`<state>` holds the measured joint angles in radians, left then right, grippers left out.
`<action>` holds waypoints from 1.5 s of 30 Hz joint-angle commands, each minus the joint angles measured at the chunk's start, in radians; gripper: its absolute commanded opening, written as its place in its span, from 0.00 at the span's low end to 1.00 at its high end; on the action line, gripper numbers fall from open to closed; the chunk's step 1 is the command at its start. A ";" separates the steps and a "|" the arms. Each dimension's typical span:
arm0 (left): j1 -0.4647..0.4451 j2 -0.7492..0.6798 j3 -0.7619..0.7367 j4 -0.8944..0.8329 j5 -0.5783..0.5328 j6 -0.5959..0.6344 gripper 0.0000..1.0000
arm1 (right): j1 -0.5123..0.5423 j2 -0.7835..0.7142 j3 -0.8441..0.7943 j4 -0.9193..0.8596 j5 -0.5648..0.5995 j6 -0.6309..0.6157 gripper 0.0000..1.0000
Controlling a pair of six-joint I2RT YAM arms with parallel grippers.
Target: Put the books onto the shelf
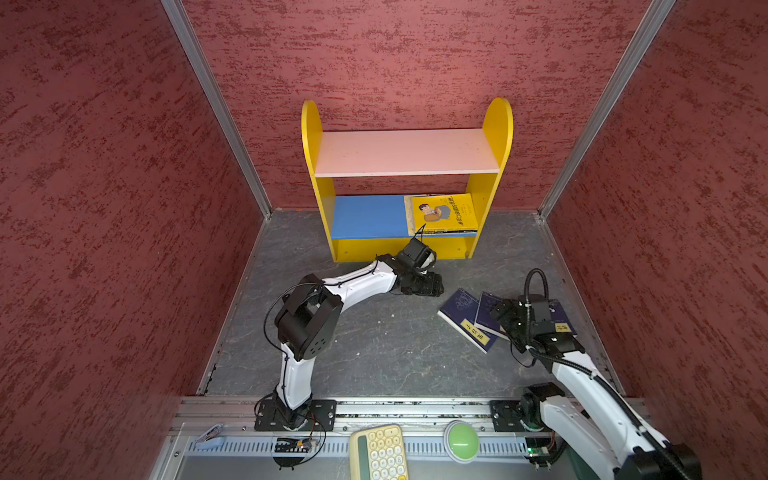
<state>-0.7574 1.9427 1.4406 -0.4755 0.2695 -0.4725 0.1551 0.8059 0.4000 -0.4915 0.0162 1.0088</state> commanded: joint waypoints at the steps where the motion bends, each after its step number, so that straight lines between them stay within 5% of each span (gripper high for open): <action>1: -0.005 -0.039 -0.036 0.022 0.025 0.021 0.79 | 0.000 -0.017 -0.024 -0.040 0.022 0.039 0.99; 9: -0.020 -0.059 -0.069 0.028 -0.008 0.040 0.89 | -0.001 0.026 -0.086 0.039 -0.022 0.040 0.99; 23: -0.034 0.099 0.092 0.004 0.077 0.077 0.91 | -0.001 0.054 -0.086 0.078 -0.063 -0.047 0.99; 35: -0.029 0.190 0.128 -0.066 0.132 0.070 0.91 | 0.020 0.431 0.087 0.384 -0.205 -0.169 0.99; 45: -0.053 0.069 -0.044 -0.037 0.172 0.060 0.89 | 0.228 0.802 0.358 0.467 -0.234 -0.192 0.98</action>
<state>-0.7887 2.0590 1.4528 -0.5179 0.3996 -0.4137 0.3187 1.5387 0.7048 -0.0753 -0.1501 0.8219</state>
